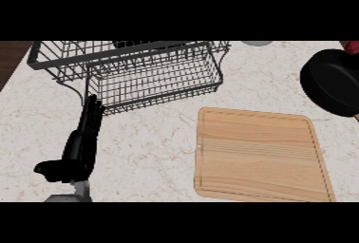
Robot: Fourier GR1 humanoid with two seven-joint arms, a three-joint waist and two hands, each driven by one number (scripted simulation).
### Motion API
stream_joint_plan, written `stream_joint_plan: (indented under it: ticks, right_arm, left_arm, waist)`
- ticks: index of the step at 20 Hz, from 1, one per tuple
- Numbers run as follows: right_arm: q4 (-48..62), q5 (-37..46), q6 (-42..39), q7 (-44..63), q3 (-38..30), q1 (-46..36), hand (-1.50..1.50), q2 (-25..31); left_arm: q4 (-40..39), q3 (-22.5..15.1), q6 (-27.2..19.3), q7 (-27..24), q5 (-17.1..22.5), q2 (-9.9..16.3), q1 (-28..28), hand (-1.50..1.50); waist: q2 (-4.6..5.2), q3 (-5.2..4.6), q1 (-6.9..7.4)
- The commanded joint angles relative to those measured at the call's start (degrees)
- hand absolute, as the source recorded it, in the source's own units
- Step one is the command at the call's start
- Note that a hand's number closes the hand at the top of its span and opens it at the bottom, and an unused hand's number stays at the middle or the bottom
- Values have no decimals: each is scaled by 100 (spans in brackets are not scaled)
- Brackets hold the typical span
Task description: Pick the pear from the cutting board and place it in the pot
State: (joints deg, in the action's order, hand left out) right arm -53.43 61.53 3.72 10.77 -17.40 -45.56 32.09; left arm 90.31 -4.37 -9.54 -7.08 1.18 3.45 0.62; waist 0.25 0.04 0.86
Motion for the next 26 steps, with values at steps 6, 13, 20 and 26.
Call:
stream_joint_plan:
  ticks: [6,13,20,26]
  right_arm:
    - [2428,-81,296,-923,-296,-521,150,472]
    - [3463,9,215,-157,-516,-426,-150,685]
    - [3638,-1007,4,-1885,-1300,-511,-150,847]
    - [3369,-2486,447,-2712,-2686,-674,-150,652]
  left_arm:
    - [87,100,113,101,84,59,137,0]
    - [18,-90,64,144,-49,-75,160,0]
    - [117,125,326,10,145,179,-68,0]
    - [72,109,99,29,27,39,-3,0]
  waist:
    - [43,4,110]
    - [81,10,171]
    - [50,17,129]
    - [39,28,58]
